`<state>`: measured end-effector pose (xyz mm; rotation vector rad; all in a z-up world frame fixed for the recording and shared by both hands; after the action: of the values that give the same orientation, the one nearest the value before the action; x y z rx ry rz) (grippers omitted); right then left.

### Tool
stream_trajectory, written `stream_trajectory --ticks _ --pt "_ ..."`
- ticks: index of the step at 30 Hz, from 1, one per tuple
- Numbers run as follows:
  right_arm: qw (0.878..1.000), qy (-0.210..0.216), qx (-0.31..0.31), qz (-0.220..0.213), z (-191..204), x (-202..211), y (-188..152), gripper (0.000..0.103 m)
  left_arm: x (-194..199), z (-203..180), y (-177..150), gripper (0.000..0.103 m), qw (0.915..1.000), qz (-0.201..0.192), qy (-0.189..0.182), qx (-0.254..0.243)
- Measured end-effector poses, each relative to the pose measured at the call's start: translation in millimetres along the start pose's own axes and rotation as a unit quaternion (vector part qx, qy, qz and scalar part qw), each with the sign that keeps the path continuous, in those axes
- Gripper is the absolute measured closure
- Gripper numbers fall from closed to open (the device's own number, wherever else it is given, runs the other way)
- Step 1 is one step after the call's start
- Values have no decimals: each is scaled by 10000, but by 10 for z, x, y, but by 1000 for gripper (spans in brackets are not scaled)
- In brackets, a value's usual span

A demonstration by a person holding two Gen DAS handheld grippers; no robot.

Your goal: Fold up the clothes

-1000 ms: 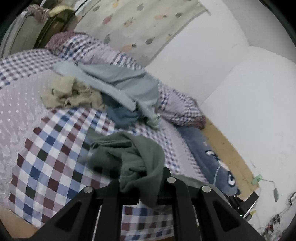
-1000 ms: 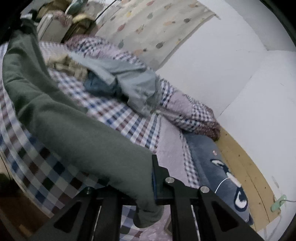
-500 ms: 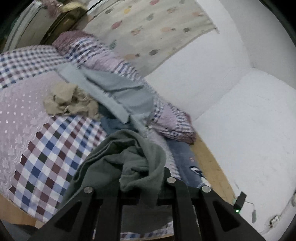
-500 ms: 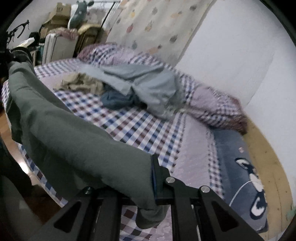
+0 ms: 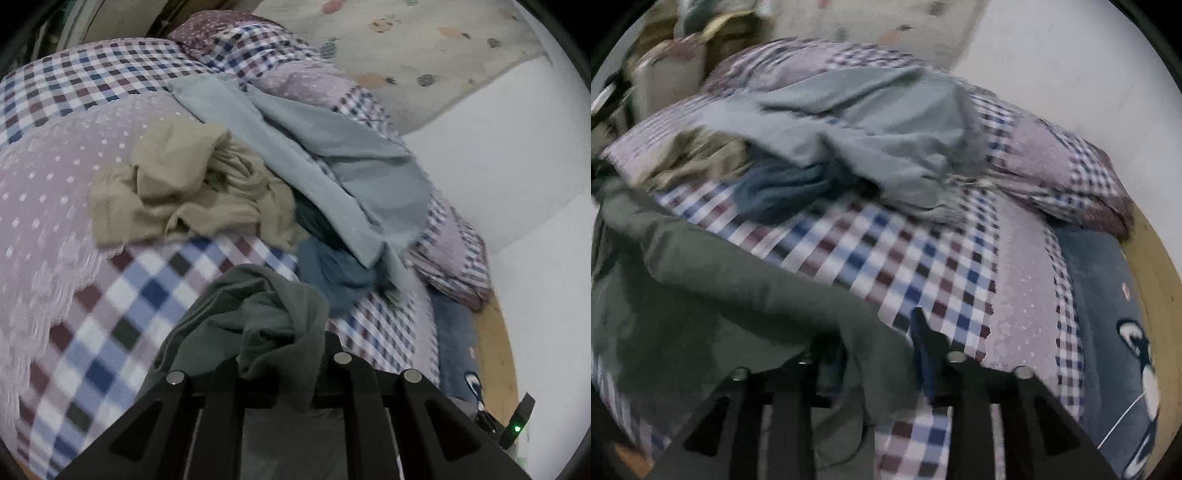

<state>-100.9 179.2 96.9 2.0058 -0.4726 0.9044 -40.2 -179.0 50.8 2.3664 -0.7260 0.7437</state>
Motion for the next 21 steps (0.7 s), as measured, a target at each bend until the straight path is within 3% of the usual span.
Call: stream_trajectory --ticks 3,4,6,10,15,21 --pt "9972 -89 -588 -456 -187 105 -38 49 -122 30 65 85 9997 172 -12 -183" --pt "9948 -77 -786 -641 -255 169 -78 39 -145 14 48 79 9991 238 -74 -357" --pt "9917 175 -1132 -581 -346 179 -343 35 -183 -4 -4 67 9971 328 -146 -676" --pt "9799 927 -1765 -75 -427 67 -1001 35 -183 35 4 16 9956 220 -354 -841" --pt "9444 1852 -2658 555 -388 -181 -1760 35 -27 289 8 14 9973 389 -484 -397" --pt "9181 2472 -3028 659 -394 -203 -2021 35 492 725 -445 14 9948 597 -310 -760"
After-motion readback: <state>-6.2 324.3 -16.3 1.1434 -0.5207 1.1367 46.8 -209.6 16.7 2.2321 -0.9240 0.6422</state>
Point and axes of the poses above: each gripper's, at about its wrist camera, not at the fingertips, and x roughly against the way its jaws point, z to its left, y to its top, the point moved 9 cm from there along -x, roughly the way its jaws point, and after that the axes turned 4 degrees about x, right-handed, at the moved point
